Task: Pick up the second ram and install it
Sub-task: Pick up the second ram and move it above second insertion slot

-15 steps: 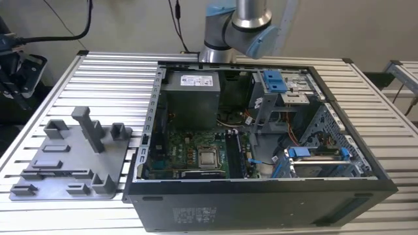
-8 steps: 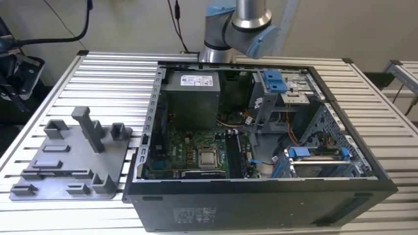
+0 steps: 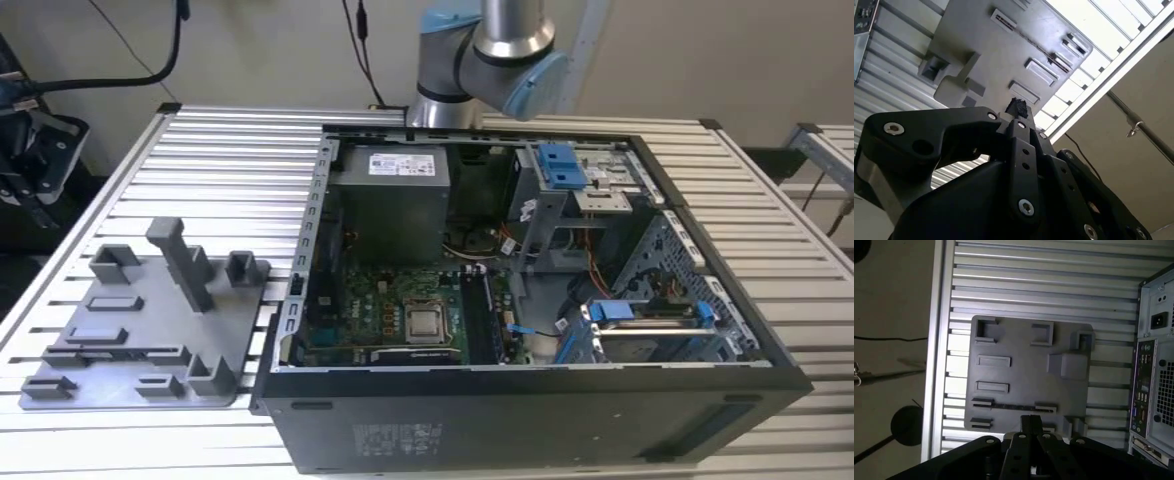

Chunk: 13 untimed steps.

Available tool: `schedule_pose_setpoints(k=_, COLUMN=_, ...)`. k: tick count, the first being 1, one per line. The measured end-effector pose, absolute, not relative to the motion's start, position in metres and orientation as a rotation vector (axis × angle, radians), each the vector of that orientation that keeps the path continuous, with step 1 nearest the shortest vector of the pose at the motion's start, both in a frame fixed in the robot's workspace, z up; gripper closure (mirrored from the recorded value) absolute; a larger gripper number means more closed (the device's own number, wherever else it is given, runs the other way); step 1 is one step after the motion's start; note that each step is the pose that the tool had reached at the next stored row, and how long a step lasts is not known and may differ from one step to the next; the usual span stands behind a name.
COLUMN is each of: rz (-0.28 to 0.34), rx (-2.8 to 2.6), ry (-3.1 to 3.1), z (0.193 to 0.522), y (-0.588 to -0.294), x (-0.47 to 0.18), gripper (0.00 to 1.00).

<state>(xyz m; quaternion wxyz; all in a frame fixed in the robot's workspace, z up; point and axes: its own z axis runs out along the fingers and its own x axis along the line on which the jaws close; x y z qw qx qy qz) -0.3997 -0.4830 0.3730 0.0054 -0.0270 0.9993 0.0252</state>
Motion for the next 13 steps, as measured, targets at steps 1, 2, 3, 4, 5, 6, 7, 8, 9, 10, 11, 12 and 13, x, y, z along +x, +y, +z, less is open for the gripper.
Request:
schedule_pose_setpoints(k=1, rz=0.079, rx=-0.084, ry=3.129, z=0.3730, y=-0.4830, x=-0.3998, gripper=0.89)
schedule_pose_setpoints(k=2, rz=0.079, rx=-0.084, ry=3.129, z=0.3730, y=-0.4830, x=-0.3998, gripper=0.89)
schedule_pose_setpoints(k=3, rz=0.079, rx=-0.084, ry=3.129, z=0.3730, y=-0.4830, x=-0.3999, gripper=0.89)
schedule_pose_setpoints(k=4, rz=0.079, rx=-0.084, ry=3.129, z=0.3730, y=-0.4830, x=-0.4000, gripper=0.89)
schedule_pose_setpoints(k=5, rz=0.079, rx=-0.084, ry=3.129, z=0.3730, y=-0.4830, x=-0.4000, gripper=0.89)
schedule_pose_setpoints(k=6, rz=0.079, rx=-0.084, ry=3.129, z=0.3730, y=-0.4830, x=-0.4001, gripper=0.89)
schedule_pose_setpoints(k=7, rz=0.079, rx=-0.085, ry=3.129, z=0.3730, y=-0.4830, x=-0.4001, gripper=0.89)
schedule_pose_setpoints(k=8, rz=0.079, rx=-0.088, ry=3.129, z=0.3730, y=-0.4830, x=-0.4001, gripper=0.89)
schedule_pose_setpoints(k=9, rz=0.079, rx=-0.098, ry=3.129, z=0.3730, y=-0.4830, x=-0.4001, gripper=0.89)
schedule_pose_setpoints(k=10, rz=0.079, rx=-0.118, ry=3.128, z=0.3730, y=-0.4830, x=-0.4002, gripper=0.89)
schedule_pose_setpoints(k=11, rz=0.079, rx=-0.140, ry=3.128, z=0.3730, y=-0.4830, x=-0.4002, gripper=0.89)
schedule_pose_setpoints(k=12, rz=0.079, rx=-0.163, ry=3.127, z=0.3729, y=-0.4830, x=-0.4003, gripper=0.89)
schedule_pose_setpoints(k=13, rz=0.079, rx=-0.192, ry=3.126, z=0.3729, y=-0.4831, x=-0.4002, gripper=0.89)
